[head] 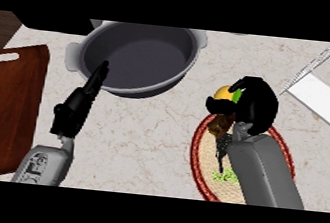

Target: Pick the lemon from the placemat and place it in the tiered shelf

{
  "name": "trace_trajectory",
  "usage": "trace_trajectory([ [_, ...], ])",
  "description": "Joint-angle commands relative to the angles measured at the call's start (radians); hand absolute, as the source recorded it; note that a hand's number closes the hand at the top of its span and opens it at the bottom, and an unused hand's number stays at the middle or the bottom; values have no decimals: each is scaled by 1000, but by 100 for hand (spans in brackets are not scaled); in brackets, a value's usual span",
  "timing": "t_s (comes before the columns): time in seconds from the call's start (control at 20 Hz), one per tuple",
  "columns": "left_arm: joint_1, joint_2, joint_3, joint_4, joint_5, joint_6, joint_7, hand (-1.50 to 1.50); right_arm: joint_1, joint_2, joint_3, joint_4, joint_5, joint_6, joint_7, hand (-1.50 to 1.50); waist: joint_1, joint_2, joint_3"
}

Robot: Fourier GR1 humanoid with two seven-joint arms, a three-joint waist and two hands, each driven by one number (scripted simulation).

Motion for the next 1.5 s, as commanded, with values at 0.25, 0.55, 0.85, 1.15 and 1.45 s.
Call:
trace_trajectory([
  [0.25,37,18,28,12,4,2,1,0,-251,7,9,26,162,-175,231,150,-32,-9,-4],
  [0.55,51,-3,5,-49,5,5,51,0,-391,7,-66,21,381,8,333,150,-41,-15,-4],
  [0.85,47,-2,13,-6,-22,28,6,0,-478,7,-96,1,527,86,366,150,-44,-12,-4],
  [1.15,43,6,28,9,-10,15,-4,0,-568,-35,-227,-3,597,228,278,150,-51,-11,-4],
  [1.45,6,-3,22,21,-11,8,15,0,-562,-55,-305,7,641,188,231,150,-50,-9,-4],
])
